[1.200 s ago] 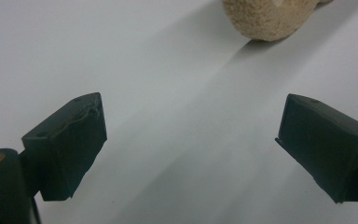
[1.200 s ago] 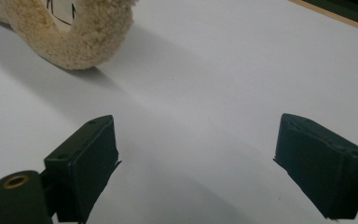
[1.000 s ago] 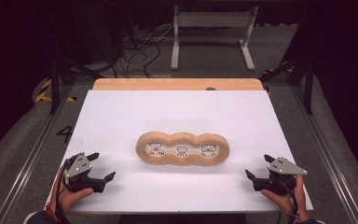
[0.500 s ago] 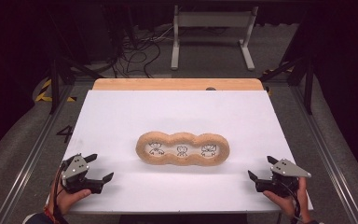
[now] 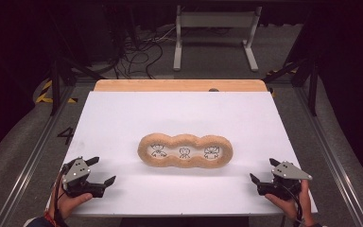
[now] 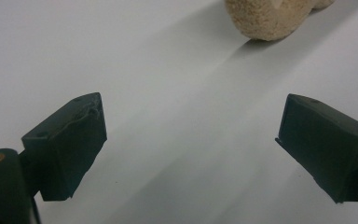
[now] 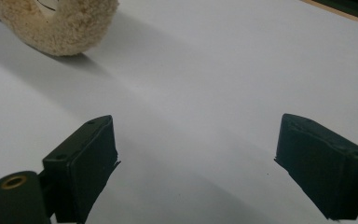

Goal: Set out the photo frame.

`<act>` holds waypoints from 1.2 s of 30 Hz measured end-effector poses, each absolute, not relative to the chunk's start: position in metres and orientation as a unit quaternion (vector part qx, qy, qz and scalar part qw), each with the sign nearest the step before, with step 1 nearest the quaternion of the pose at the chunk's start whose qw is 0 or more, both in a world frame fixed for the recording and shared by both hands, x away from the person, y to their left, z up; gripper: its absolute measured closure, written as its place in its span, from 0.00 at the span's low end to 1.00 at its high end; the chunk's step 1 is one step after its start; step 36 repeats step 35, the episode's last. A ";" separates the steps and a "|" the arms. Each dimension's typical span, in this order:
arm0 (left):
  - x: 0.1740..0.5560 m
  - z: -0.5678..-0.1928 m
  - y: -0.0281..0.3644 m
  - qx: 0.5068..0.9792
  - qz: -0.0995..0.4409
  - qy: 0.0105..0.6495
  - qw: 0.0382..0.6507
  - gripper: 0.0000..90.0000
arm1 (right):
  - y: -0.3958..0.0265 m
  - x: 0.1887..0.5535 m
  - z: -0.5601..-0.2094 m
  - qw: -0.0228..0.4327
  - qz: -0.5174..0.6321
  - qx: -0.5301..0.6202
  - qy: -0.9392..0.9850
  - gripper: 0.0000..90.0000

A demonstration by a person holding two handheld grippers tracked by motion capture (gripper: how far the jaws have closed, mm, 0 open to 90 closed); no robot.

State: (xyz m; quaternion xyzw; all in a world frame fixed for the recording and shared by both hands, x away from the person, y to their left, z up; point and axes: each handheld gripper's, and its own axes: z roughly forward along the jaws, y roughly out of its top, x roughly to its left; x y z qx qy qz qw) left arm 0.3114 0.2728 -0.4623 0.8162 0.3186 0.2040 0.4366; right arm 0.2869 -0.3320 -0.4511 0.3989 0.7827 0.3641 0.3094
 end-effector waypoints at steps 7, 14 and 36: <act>0.311 -0.462 0.273 0.817 0.203 0.320 0.435 0.09 | -0.333 0.287 -0.451 0.311 0.365 0.400 0.781 0.13; 0.312 -0.463 0.272 0.818 0.204 0.320 0.433 0.09 | -0.332 0.287 -0.451 0.311 0.364 0.399 0.782 0.13; 0.319 -0.462 0.267 0.821 0.200 0.318 0.430 0.09 | -0.335 0.285 -0.451 0.315 0.361 0.403 0.780 0.12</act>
